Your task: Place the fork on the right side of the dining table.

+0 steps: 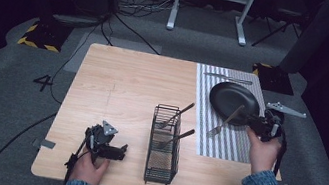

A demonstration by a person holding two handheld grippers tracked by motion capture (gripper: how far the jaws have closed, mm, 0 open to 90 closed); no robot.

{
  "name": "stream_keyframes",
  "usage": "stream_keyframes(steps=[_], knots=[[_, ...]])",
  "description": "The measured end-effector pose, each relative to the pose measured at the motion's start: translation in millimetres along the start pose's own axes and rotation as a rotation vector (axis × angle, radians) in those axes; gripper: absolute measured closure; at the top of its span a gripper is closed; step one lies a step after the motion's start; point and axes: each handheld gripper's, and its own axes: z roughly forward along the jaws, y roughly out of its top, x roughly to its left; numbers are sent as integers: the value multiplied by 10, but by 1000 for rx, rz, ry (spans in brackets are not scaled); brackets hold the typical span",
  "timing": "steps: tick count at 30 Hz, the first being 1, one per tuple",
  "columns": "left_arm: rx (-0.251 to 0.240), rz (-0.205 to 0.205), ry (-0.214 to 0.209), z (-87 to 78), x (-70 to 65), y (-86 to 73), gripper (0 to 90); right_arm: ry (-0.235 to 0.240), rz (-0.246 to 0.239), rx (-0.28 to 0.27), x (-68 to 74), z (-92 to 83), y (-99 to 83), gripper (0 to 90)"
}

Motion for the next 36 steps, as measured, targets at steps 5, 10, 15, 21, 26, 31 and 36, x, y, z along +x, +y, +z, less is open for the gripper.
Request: stream_keyframes(steps=[5, 10, 15, 21, 26, 31, 36], knots=[[0, 1, 2, -1, 1, 0, 2, 12, 8, 13, -54, -60, -29, 781], [0, 1, 1, -1, 0, 0, 2, 27, 17, 20, -110, -113, -63, 758], [0, 1, 2, -1, 1, 0, 2, 49, 35, 22, -178, -180, -119, 753], [0, 1, 2, -1, 1, 0, 2, 64, 63, 20, -258, -272, -237, 748], [0, 1, 2, 0, 0, 0, 2, 53, 78, 37, -355, -296, -307, 747], [0, 1, 2, -1, 1, 0, 2, 34, 111, 55, -506, -296, -364, 747], [0, 0, 0, 0, 0, 0, 2, 16, 133, 77, -628, -285, -430, 748]])
